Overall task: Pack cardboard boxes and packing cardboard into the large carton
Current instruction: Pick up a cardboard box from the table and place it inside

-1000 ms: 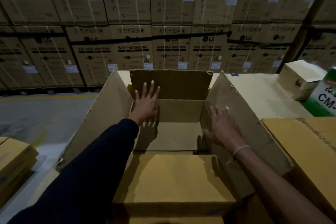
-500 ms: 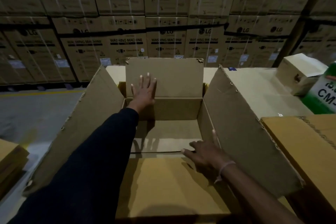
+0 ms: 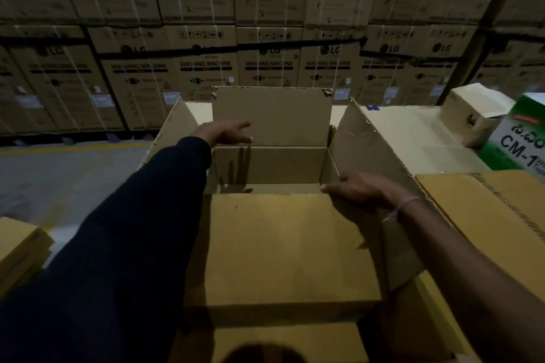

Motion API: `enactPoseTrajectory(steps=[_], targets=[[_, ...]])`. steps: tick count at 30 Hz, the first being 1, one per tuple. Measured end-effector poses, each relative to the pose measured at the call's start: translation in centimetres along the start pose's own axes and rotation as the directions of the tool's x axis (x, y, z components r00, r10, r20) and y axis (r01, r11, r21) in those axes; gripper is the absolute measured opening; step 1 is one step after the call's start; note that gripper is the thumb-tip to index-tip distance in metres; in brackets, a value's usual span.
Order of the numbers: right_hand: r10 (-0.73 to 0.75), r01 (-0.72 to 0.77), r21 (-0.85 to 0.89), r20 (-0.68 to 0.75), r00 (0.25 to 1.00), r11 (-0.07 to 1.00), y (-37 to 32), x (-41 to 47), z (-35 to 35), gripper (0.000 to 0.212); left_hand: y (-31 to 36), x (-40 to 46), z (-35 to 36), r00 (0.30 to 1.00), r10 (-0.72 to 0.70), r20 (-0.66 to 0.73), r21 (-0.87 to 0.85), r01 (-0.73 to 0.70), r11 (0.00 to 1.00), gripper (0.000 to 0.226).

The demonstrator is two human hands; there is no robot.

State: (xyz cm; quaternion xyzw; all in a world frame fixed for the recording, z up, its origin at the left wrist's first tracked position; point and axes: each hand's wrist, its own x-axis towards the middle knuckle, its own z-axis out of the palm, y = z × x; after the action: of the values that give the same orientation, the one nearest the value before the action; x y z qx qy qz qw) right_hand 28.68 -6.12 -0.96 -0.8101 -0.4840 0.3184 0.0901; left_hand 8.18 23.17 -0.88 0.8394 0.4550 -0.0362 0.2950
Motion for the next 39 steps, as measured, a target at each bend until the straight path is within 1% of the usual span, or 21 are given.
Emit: enactPoseTrajectory(steps=[1, 3, 4, 5, 6, 7, 9, 11, 12, 13, 14, 17, 21, 24, 26, 28, 30, 31, 34, 36, 39], targets=[[0.001, 0.000, -0.013, 0.060, 0.998, 1.000, 0.0, -1.3, -1.2, 0.043, -0.1, -0.7, -0.7, 0.999, -0.027, 0.037, 0.008, 0.027, 1.000, 0.071], [-0.030, 0.015, 0.055, 0.267, 0.963, 0.998, 0.0, -4.0, -3.3, 0.047, -0.6, -1.8, -1.5, 0.997, -0.052, 0.052, 0.052, 0.049, 0.997, 0.069], [-0.063, 0.026, 0.106, 0.364, 0.929, 0.994, 0.1, -5.2, -3.8, 0.046, -0.9, -2.3, -1.6, 0.998, -0.056, 0.033, 0.092, 0.053, 0.994, 0.070], [-0.089, 0.051, 0.101, 0.428, 0.899, 0.994, 0.1, -6.4, -4.0, 0.041, -1.3, -2.8, -1.5, 0.998, -0.061, 0.005, 0.141, 0.060, 0.988, 0.071], [-0.106, 0.095, 0.047, 0.465, 0.879, 0.994, 0.1, -7.6, -3.9, 0.039, -1.7, -3.5, -1.3, 0.998, -0.062, -0.026, 0.197, 0.066, 0.978, 0.071], [-0.111, 0.143, -0.029, 0.486, 0.867, 0.989, 0.1, -8.6, -3.4, 0.045, -2.1, -4.2, -0.9, 0.997, -0.055, -0.056, 0.249, 0.067, 0.966, 0.072], [-0.023, 0.182, -0.284, 0.483, 0.875, 0.941, 0.5, -9.7, -1.0, 0.076, -2.8, -5.8, 0.1, 0.996, -0.027, -0.083, 0.313, 0.052, 0.948, 0.074], [0.067, 0.210, -0.582, 0.417, 0.906, 0.786, 1.3, -10.5, 2.4, 0.113, -3.3, -7.7, 1.3, 0.997, -0.018, -0.073, 0.332, 0.042, 0.943, 0.077], [0.072, 0.234, -0.664, 0.400, 0.914, 0.710, 1.9, -10.7, 4.0, 0.127, -3.5, -8.7, 1.9, 0.997, -0.019, -0.071, 0.342, 0.042, 0.939, 0.079], [0.069, 0.254, -0.695, 0.401, 0.914, 0.672, 2.7, -10.8, 5.4, 0.136, -3.6, -9.7, 2.5, 0.997, -0.022, -0.077, 0.367, 0.049, 0.929, 0.080], [0.062, 0.268, -0.690, 0.413, 0.909, 0.673, 3.5, -10.7, 6.6, 0.141, -3.6, -10.7, 3.1, 0.996, -0.021, -0.089, 0.408, 0.056, 0.911, 0.081], [0.024, 0.255, -0.635, 0.396, 0.918, 0.729, 5.5, -10.3, 7.8, 0.142, -3.5, -13.3, 4.7, 0.993, 0.022, -0.118, 0.536, 0.045, 0.843, 0.075], [-0.056, 0.233, -0.606, 0.296, 0.953, 0.760, 5.1, -9.8, 7.4, 0.141, -3.2, -14.7, 6.0, 0.989, 0.060, -0.137, 0.614, 0.037, 0.789, 0.071], [-0.120, 0.176, -0.613, 0.132, 0.984, 0.770, 3.2, -9.8, 7.2, 0.140, -2.6, -14.8, 6.8, 0.982, 0.056, -0.180, 0.633, 0.073, 0.771, 0.074], [-0.134, 0.104, -0.668, 0.006, 0.991, 0.737, 1.5, -9.7, 6.8, 0.131, -2.4, -14.8, 7.5, 0.975, 0.066, -0.214, 0.629, 0.086, 0.773, 0.075], [-0.108, -0.018, -0.741, -0.121, 0.987, 0.671, -0.2, -9.7, 6.2, 0.115, -2.2, -15.2, 8.2, 0.968, 0.067, -0.243, 0.640, 0.108, 0.761, 0.074], [-0.059, -0.178, -0.757, -0.275, 0.960, 0.629, -1.2, -9.8, 5.8, 0.097, -2.1, -15.7, 8.7, 0.953, 0.055, -0.298, 0.670, 0.167, 0.723, 0.069], [-0.049, -0.262, -0.745, -0.367, 0.929, 0.614, -1.4, -9.9, 5.6, 0.088, -2.1, -16.1, 8.7, 0.937, 0.048, -0.347, 0.685, 0.218, 0.695, 0.063], [-0.020, -0.463, -0.637, -0.601, 0.799, 0.617, -0.7, -10.1, 4.5, 0.065, -2.4, -17.4, 7.6, 0.859, 0.018, -0.511, 0.684, 0.394, 0.614, 0.048], [0.028, -0.512, -0.542, -0.668, 0.744, 0.666, -0.1, -10.1, 3.6, 0.055, -3.4, -18.1, 6.6, 0.798, 0.008, -0.603, 0.656, 0.490, 0.574, 0.044], [0.047, -0.490, -0.476, -0.681, 0.731, 0.730, 0.5, -9.9, 2.9, 0.052, -5.1, -18.7, 5.8, 0.752, -0.022, -0.658, 0.619, 0.557, 0.554, 0.049]])
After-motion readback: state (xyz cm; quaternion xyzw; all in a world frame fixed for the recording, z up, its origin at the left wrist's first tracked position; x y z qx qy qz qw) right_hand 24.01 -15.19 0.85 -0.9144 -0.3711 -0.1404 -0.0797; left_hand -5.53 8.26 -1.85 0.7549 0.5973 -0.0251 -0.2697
